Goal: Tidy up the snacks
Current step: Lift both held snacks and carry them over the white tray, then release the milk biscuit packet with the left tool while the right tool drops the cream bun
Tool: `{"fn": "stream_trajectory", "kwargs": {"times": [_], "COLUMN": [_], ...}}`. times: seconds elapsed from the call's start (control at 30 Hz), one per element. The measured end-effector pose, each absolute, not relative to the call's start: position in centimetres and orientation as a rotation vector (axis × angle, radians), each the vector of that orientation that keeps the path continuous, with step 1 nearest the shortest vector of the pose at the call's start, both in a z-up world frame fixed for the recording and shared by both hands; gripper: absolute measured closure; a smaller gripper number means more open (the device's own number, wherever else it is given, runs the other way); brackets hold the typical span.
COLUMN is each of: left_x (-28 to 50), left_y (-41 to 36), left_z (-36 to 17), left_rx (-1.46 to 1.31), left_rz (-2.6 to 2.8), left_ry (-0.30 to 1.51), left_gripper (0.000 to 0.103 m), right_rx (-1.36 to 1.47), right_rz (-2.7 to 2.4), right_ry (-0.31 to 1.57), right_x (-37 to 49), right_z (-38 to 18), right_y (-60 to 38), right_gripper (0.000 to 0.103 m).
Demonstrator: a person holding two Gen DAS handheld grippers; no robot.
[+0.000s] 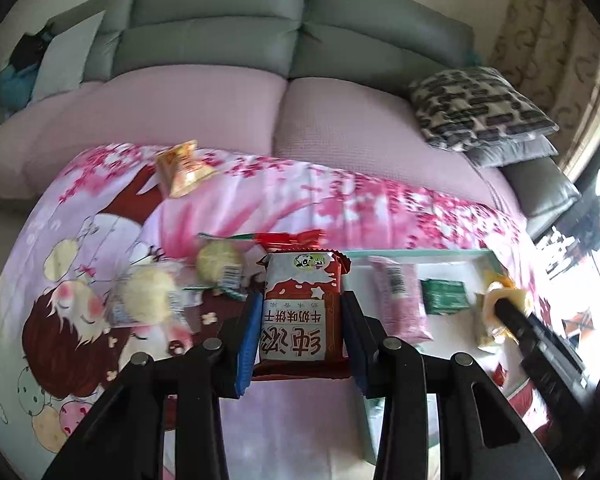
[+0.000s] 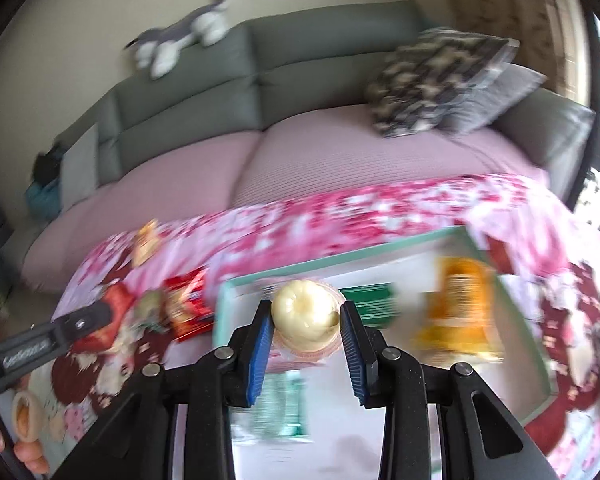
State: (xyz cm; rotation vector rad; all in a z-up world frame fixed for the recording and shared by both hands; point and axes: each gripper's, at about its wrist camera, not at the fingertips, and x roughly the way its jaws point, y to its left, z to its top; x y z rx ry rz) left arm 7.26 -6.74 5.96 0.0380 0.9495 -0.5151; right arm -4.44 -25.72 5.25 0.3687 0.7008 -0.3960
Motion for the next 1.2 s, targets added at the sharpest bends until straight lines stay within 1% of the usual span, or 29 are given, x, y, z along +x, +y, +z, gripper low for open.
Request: {"fn": "stream_trajectory", "kwargs": {"times": [0.3,0.53,0.63,0.83,1.1,1.13,1.17,1.2], "left_x": [3.4,1.2,0.8,0.0,-0.3,-0.3,-0.3,-0.1], "left_y": [-12.5,-16.5,-17.5,-19.1,-19.4,-19.2,-19.2,-19.1], "left_z": [6.0,4.6,3.4,1.9,2.1,2.3,2.3,2.3], "left_rx": [0.15,0.238,0.271,0.333,0.34,0.345,0.35,0.353], "left_rz": [-0.656,-0.729,-0.732,-0.751,-0.757,-0.754,-0.75,-0.742], "left_ry": [0.927,0.921,0.937,0.951,0.929,0.924,0.921,0.922], "left_gripper": [0.063,0.062,0.062,0.062,0.062,0.06,0.054,0.051], "right_rx": [0.431,0.438,0.456,0.481,0.48,0.473,0.473,0.47], "right_rz": [-0.551,-0.526,-0.516,-0.519,-0.538,-0.54,-0.538,-0.538], "right_ry": [0.685,0.729,0.771,0.795,0.823,0.826,0.827,0.829], "right_x": [-8.7,-8.2,-7.8,-7.6,-6.9,-6.8,-6.7,-6.5], "right_z": [6.0,5.0,3.8,2.7,1.8,1.8,1.8,1.8], "right_y": [-30.5,-30.9,-30.8,-31.2,-31.1,-31.0,-30.9,-30.7], "right_gripper": [0.067,0.067,0.067,0.067,0.067,0.067,0.067,0.067]}}
